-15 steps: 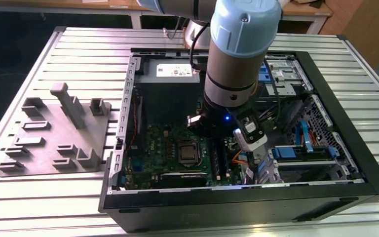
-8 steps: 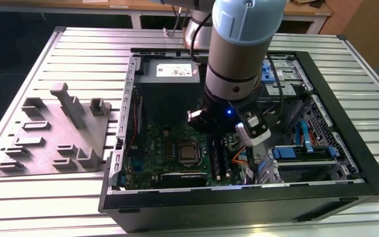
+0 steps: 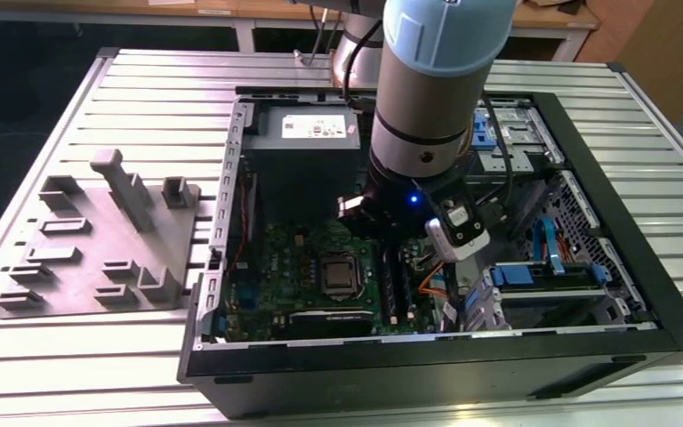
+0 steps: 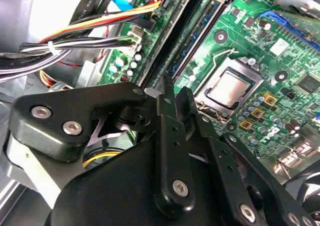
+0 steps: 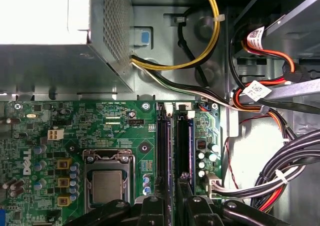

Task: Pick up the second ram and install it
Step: 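Insert the second ram into the second slot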

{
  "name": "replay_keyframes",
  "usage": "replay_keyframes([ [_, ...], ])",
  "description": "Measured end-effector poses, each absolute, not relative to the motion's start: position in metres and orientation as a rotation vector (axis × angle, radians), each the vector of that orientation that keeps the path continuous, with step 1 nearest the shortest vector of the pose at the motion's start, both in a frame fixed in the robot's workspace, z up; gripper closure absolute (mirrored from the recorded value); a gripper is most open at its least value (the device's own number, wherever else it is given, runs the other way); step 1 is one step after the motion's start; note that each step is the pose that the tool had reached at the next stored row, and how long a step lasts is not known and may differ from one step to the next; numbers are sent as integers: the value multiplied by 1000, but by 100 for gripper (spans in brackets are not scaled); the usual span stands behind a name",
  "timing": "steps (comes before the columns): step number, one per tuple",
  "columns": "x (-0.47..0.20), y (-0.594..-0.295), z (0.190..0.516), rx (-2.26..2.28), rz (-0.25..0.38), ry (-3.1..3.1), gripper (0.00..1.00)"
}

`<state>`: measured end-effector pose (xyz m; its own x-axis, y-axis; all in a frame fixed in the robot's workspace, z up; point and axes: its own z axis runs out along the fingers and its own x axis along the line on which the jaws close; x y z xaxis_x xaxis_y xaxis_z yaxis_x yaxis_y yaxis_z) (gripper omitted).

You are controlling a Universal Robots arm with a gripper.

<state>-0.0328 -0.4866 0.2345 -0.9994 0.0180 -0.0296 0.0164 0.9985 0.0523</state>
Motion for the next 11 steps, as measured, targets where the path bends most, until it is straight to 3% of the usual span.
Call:
replay_keyframes([
  [11, -33, -487, 235, 27, 79, 3110, 77],
])
